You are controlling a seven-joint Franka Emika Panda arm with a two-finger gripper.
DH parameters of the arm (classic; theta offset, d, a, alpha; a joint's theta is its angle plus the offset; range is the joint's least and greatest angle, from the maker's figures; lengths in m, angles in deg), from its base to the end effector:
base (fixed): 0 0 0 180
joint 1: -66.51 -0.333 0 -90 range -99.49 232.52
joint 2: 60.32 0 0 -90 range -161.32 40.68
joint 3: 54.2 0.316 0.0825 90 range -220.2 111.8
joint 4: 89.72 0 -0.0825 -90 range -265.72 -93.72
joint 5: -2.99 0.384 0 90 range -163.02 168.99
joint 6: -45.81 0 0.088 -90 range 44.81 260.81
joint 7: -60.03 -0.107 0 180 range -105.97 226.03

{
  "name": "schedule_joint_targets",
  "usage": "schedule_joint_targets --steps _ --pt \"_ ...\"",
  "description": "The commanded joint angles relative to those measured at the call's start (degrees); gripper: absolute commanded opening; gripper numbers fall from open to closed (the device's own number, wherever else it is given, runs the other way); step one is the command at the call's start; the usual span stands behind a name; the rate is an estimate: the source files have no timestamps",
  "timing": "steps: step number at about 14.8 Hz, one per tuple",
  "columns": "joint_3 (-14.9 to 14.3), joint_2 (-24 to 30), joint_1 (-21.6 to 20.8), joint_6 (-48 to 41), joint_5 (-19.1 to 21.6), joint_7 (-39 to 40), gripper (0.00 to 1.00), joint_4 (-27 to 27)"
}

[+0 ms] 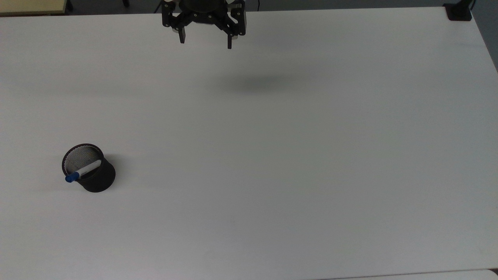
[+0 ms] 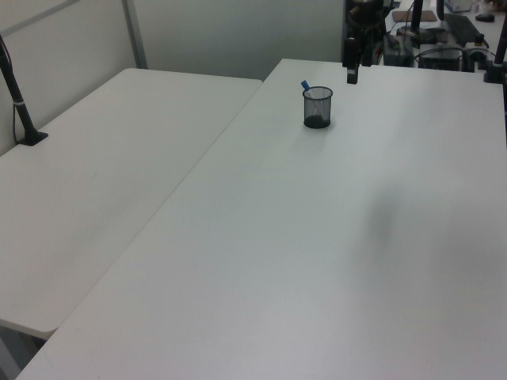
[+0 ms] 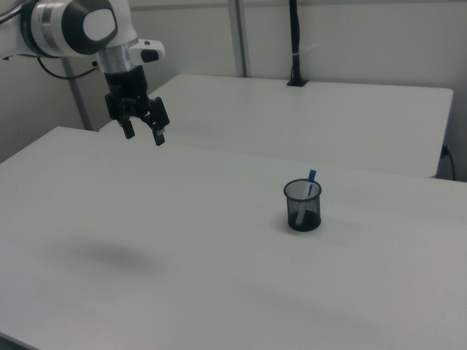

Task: Remove the marker
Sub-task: 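Move the open gripper toward the black mesh cup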

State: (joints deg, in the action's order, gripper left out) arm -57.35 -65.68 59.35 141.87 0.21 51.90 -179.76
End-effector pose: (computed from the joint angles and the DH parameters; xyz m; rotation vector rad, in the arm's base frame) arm 0.5897 0.0380 0.5801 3.0879 -0.1032 0.0266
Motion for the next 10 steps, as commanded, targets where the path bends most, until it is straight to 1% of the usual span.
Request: schedule_joint_targets --steps 1,10 --pt "-0.4 -0.2 0.5 0.9 0.0 0.5 1.00 -0.8" --pt "-0.4 -0.2 0.6 1.5 0.0 0.5 1.00 -0.8"
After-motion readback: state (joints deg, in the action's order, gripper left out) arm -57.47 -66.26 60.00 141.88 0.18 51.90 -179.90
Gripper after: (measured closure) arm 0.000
